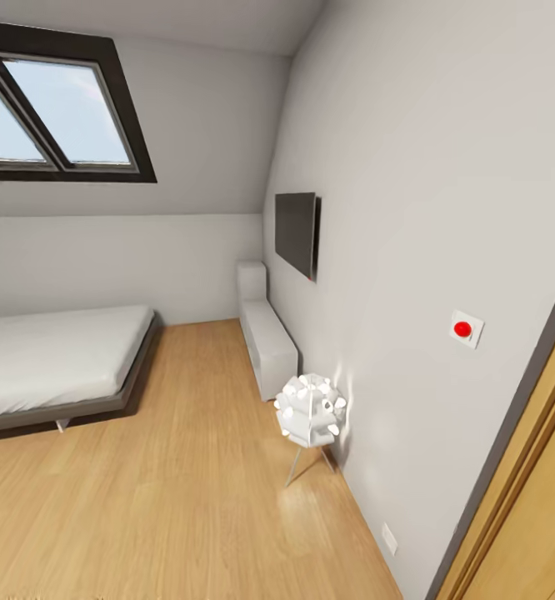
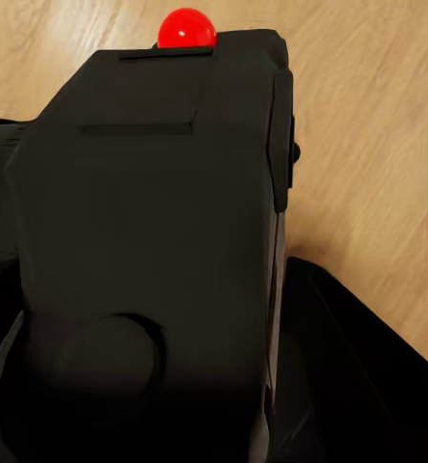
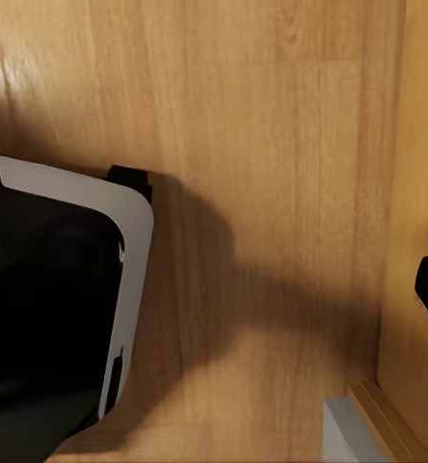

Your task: Attach the digital camera to the camera tripod in the bedroom.

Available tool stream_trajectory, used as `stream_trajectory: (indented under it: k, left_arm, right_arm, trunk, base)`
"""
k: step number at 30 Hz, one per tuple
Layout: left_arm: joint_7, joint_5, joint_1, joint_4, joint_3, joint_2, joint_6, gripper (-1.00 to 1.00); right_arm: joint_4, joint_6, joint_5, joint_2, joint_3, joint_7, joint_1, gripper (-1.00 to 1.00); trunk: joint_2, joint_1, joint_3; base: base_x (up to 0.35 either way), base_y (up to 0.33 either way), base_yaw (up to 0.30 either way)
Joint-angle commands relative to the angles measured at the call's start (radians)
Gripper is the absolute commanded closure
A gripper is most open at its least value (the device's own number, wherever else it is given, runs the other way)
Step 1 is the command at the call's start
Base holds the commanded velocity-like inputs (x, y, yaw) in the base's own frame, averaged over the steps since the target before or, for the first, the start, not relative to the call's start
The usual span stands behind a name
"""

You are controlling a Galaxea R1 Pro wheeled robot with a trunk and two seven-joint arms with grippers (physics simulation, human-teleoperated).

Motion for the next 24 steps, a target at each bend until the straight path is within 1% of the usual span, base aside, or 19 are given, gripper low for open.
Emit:
stream_trajectory:
  k: [1, 6, 24]
  left_arm:
    - [-0.001, 0.005, -0.001, 0.000, -0.009, 0.001, 0.004, 1.00]
    - [-0.013, 0.009, -0.001, 0.000, -0.009, 0.006, 0.020, 1.00]
    - [-0.018, 0.010, 0.000, 0.000, -0.009, 0.007, 0.020, 1.00]
  right_arm:
    - [0.002, -0.003, 0.005, 0.000, 0.001, 0.002, -0.002, -1.00]
    - [0.002, -0.004, 0.006, -0.001, 0.001, 0.002, -0.001, -1.00]
    - [0.002, -0.004, 0.006, -0.001, 0.002, 0.001, -0.001, -1.00]
  trunk:
    - [-0.002, 0.000, -0.001]
    - [-0.002, 0.000, 0.003]
    - [-0.002, 0.000, 0.016]
  base:
    - [0.000, 0.000, 0.242]
    - [0.000, 0.000, 0.242]
    - [0.000, 0.000, 0.249]
